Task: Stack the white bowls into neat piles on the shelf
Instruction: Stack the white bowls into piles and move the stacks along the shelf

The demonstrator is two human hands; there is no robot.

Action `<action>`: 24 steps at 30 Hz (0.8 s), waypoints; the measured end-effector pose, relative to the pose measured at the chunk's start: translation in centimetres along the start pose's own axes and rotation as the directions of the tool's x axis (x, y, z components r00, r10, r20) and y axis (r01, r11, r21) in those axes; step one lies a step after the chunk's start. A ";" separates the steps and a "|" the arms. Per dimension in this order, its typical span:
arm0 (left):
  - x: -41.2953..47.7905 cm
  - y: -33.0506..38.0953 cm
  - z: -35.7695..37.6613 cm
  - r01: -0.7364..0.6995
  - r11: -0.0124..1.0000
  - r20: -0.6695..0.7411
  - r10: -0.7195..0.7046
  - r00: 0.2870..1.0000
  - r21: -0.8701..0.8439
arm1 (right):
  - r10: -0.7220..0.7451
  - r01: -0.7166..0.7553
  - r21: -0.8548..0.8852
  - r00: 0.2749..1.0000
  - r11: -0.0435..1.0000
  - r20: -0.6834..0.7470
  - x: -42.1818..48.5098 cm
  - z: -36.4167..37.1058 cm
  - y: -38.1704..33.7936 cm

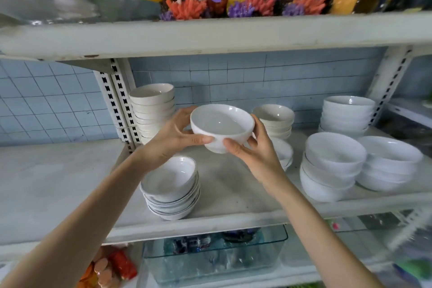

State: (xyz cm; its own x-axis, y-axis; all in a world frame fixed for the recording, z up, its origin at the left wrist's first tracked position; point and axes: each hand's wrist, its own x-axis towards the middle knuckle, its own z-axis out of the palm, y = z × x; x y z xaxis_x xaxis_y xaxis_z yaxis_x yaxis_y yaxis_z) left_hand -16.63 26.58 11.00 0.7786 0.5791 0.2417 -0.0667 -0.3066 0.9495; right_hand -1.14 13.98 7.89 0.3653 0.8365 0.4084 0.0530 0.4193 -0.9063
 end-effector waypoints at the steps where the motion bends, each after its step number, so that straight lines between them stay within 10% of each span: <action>1: 0.1 0.0 0.7 -0.015 1.000 -0.004 0.014 1.000 -0.014 | -0.004 0.004 -0.002 1.000 1.000 -0.021 -0.5 -0.4 -0.5; 24: 12.3 4.4 18.9 -0.139 0.979 -0.008 0.140 0.990 -0.151 | -0.098 0.075 -0.090 0.954 0.993 -0.284 -0.3 -18.4 -8.0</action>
State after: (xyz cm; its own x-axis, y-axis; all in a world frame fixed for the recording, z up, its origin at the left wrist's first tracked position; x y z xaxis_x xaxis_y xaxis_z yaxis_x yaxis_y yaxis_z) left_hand 4.46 18.10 14.41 0.7567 0.5365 0.3737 -0.2680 -0.2668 0.9257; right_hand 15.46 3.90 13.07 0.6072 0.6569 0.4470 0.1633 0.4474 -0.8793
